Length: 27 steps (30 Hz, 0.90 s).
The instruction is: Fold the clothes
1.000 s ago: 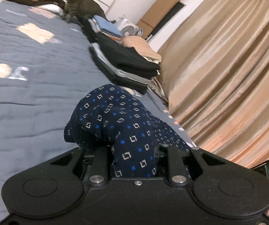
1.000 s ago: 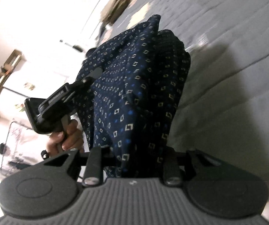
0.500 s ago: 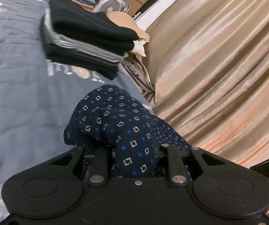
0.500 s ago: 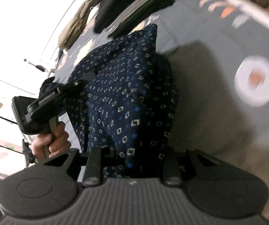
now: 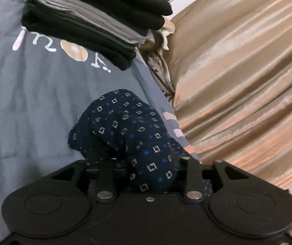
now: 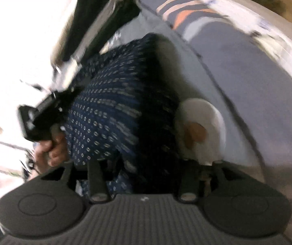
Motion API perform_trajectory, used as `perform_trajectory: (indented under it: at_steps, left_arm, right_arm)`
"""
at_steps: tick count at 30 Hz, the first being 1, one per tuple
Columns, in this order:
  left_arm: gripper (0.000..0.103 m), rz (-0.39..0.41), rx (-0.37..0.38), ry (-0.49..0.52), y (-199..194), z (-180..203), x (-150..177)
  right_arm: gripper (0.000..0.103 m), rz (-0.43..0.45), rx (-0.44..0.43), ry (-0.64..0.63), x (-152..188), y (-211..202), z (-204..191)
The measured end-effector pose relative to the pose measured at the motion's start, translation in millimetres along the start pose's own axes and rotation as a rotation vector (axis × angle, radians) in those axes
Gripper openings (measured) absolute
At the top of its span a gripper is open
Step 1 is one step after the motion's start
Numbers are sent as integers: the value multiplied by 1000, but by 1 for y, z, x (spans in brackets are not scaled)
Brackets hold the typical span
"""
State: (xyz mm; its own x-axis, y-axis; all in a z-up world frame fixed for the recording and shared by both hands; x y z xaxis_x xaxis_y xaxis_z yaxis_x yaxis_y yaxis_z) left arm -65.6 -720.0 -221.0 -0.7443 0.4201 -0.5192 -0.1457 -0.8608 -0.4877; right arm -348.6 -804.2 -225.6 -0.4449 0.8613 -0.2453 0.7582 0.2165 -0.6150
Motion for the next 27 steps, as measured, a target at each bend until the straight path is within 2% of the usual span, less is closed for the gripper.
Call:
perform_trajectory:
  at_steps: [1, 2, 5, 7, 10, 13, 16, 19, 20, 22, 25, 27]
  left_arm:
    - [60, -1, -6, 2, -5, -4, -1]
    - [65, 10, -19, -4, -15, -12, -3]
    - [74, 60, -71, -30, -53, -35, -7]
    - [74, 102, -89, -58, -80, -44, -9]
    - [74, 126, -62, -41, -111, -32, -1]
    - [76, 89, 27, 6, -121, 3, 21]
    - [80, 16, 134, 71, -115, 45, 61]
    - [81, -62, 186, 86, -96, 69, 102]
    - [81, -87, 172, 78, -86, 67, 114]
    - [81, -131, 129, 63, -67, 58, 135]
    - [81, -140, 120, 93, -64, 51, 153]
    - [81, -153, 94, 140, -75, 54, 154]
  right_arm:
    - [43, 21, -13, 16, 5, -5, 5]
    - [44, 34, -16, 24, 6, -9, 8]
    - [44, 56, 25, 35, 13, -26, 11]
    - [45, 62, 67, 18, 17, -40, 8]
    - [45, 65, 140, -61, 28, -57, -7]
    - [45, 106, 156, -134, 31, -73, -31]
    - [45, 200, 95, -172, 25, -89, -58]
    - [45, 274, 20, -162, 11, -76, -75]
    - [45, 295, -2, -158, 6, -71, -79]
    - [45, 291, 14, -149, -3, -48, -73]
    - [45, 211, 145, -72, -8, -8, -33]
    - [43, 176, 177, -69, -1, 8, -13]
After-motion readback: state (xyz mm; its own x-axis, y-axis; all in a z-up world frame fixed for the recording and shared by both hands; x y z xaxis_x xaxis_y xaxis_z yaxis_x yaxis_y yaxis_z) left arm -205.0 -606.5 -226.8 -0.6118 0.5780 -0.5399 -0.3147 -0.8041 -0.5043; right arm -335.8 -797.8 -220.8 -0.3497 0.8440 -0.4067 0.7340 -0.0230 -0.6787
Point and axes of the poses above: each gripper's, at about its wrist camera, not at the fingertips, and y roughly the way its jaws point, z to its right, x to its underside, the point moved 9 cm from there along y, roughly the way its jaws point
